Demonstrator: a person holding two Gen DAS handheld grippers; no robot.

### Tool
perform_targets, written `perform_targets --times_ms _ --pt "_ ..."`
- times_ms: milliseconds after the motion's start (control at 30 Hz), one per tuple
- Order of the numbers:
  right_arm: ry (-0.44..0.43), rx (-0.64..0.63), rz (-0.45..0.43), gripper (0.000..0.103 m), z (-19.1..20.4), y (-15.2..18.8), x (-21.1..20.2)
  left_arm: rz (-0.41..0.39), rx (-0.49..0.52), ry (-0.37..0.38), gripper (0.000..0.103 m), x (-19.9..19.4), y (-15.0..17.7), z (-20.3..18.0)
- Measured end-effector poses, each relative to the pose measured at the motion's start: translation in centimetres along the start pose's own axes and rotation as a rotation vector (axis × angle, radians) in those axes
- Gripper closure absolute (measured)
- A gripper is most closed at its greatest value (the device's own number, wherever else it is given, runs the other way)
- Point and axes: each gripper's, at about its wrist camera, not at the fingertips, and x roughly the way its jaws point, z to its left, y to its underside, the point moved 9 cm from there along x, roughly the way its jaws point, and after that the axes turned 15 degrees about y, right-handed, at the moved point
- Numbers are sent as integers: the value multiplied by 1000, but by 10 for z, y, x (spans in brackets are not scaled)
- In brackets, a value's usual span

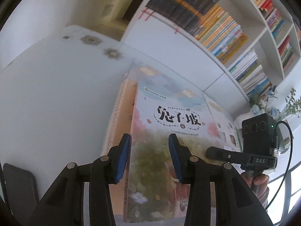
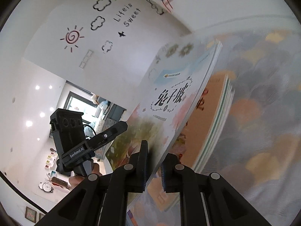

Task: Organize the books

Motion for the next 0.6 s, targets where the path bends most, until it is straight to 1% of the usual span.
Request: perform_targets --times_ms 100,167,233,367,433,500,600 --pt "15 -2 26 91 -1 2 13 10 9 -9 65 0 5 7" --pt "33 -7 28 91 2 0 19 21 23 -21 65 2 7 9" --pt "44 -3 27 91 1 -1 21 34 35 -35 65 5 9 10" --pt "57 16 31 91 -4 3 24 40 72 -57 65 5 13 8" --pt "63 26 39 91 -8 4 27 38 74 -70 65 3 12 9" --pt "49 38 31 91 -8 4 27 17 80 -117 65 -3 9 12" --pt "28 52 27 92 -10 4 28 5 91 -104 65 -9 7 6"
